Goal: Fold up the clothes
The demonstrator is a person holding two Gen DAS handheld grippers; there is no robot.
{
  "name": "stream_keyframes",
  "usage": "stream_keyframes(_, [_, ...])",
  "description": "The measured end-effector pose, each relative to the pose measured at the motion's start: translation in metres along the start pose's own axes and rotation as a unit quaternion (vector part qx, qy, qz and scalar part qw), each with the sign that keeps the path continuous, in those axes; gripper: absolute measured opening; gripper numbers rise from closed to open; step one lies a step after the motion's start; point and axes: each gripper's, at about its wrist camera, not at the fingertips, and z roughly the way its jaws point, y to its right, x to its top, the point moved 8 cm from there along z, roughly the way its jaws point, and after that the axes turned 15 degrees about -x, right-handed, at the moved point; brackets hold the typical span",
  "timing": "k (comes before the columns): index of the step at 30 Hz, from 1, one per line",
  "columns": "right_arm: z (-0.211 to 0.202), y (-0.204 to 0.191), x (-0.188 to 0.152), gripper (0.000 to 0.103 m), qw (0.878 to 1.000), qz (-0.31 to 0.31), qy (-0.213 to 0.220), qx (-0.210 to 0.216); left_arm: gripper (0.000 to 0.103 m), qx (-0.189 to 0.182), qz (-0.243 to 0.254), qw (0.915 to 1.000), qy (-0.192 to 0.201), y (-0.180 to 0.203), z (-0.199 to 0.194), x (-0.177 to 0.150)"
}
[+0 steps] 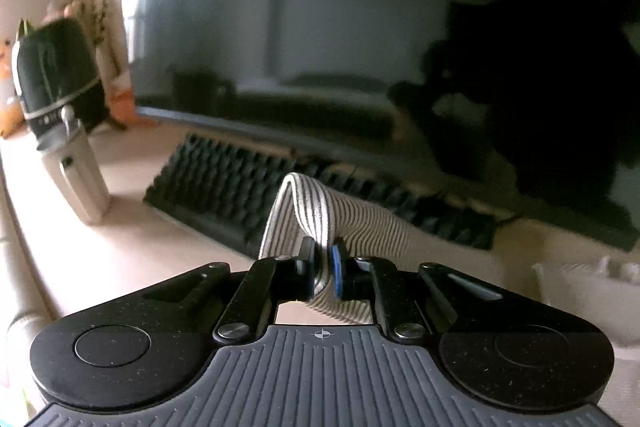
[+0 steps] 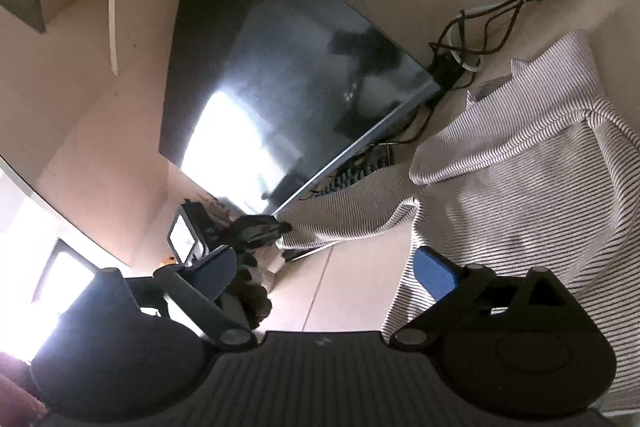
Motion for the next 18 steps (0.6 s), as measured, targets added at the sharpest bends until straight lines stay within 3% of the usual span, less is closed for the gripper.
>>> stream_keyframes(9, [-0.005,0.011,0.005,0.098,1.0,-0.007,-0.021,0.022,0.01,-0.029,0.031,0.9985,0.035,0.068,-0.038,0.023])
stream_keyframes(18, [-0.017,0.032,0.013,0.1,0.999,0.001,-0.034,0.036,0.01,-0.062,0.077,0.9938,0.052,0.143,-0.052,0.036])
